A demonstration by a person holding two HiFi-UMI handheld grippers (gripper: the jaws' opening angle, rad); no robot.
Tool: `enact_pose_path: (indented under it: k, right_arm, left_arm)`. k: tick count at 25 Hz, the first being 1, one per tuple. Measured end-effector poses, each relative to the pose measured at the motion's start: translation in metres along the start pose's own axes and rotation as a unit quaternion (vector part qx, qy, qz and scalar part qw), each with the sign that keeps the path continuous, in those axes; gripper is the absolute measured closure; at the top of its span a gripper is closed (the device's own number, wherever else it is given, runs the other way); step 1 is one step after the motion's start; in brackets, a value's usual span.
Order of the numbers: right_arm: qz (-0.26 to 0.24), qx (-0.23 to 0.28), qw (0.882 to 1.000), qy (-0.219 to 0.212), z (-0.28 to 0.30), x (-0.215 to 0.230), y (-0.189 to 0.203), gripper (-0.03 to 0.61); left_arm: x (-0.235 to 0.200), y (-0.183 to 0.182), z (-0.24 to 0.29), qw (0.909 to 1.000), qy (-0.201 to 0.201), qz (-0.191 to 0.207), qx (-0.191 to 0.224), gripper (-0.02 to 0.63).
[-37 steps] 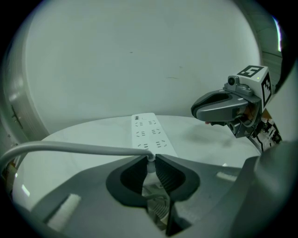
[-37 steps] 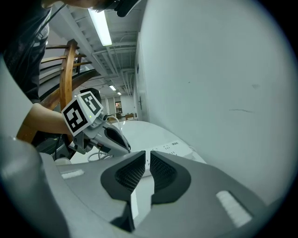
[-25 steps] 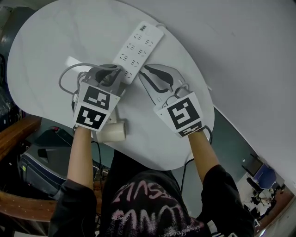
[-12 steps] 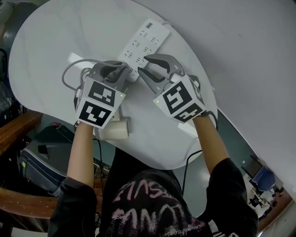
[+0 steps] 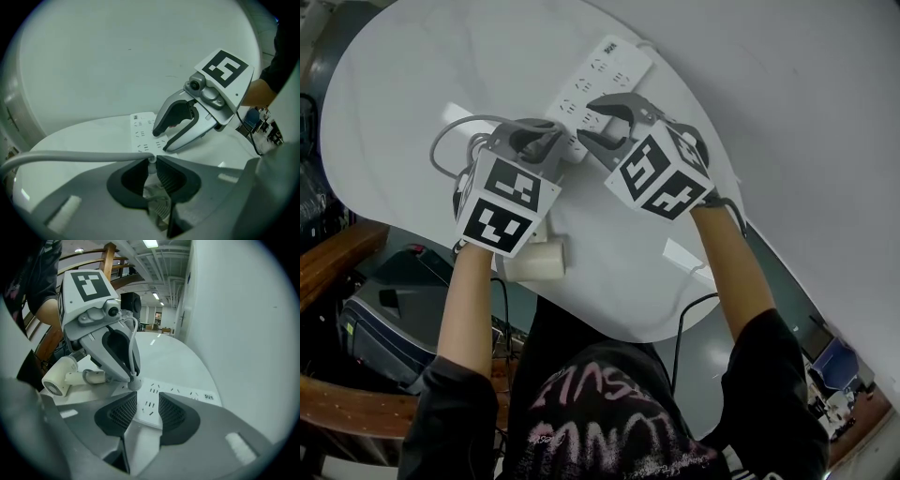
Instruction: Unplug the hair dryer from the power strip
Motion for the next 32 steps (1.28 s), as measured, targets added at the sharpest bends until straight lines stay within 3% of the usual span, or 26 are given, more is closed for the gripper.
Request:
enact_pose_path:
  k: [4,6,10,15,28,32]
  right_arm:
    - [-0.007,-0.009,1.000,-0.004,0.006,0.000,-0.001,0.422]
    - [-0.011,-0.013,1.000,-0.006,0.010,0.001,-0.002,0.457]
    - [-0.012,-0.030,0.999,-0.020,0.014,0.003,-0.002,0.408]
    - [-0.010,-0.037,0.998,-0.041,0.017,0.004,-0.002,0.437]
    - [0.007,-0.031,0.998,-0.050,0.017,0.006,-0.002,0.434]
    - [0.012,-0.030,0.998,-0.049,0.017,0.005,-0.001,0.434]
  left_arm:
    - [0.000,0.002,0.000,1.0000,0.004,-0.004,0.000,0.549]
    - [-0.001,0.002,-0.001,1.0000,0.005,-0.002,-0.001,0.549]
    - [0.000,0.000,-0.001,1.0000,0.007,0.001,-0.003,0.549]
    - [-0.001,0.000,0.002,0.9999,0.010,0.000,-0.008,0.549]
    - [-0.004,-0.006,0.003,0.9982,0.027,0.035,-0.040,0.548]
    - [-0.005,-0.006,0.004,0.9981,0.033,0.022,-0.047,0.551]
Point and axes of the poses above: the fingertips, and each gripper's own axes: z forward along the fingers, x to its right, y out of its underside, the point moved 7 cm from there along -z, backward along the fingers, and after that the axes turned 13 degrees about z, right-handed, at the moved point
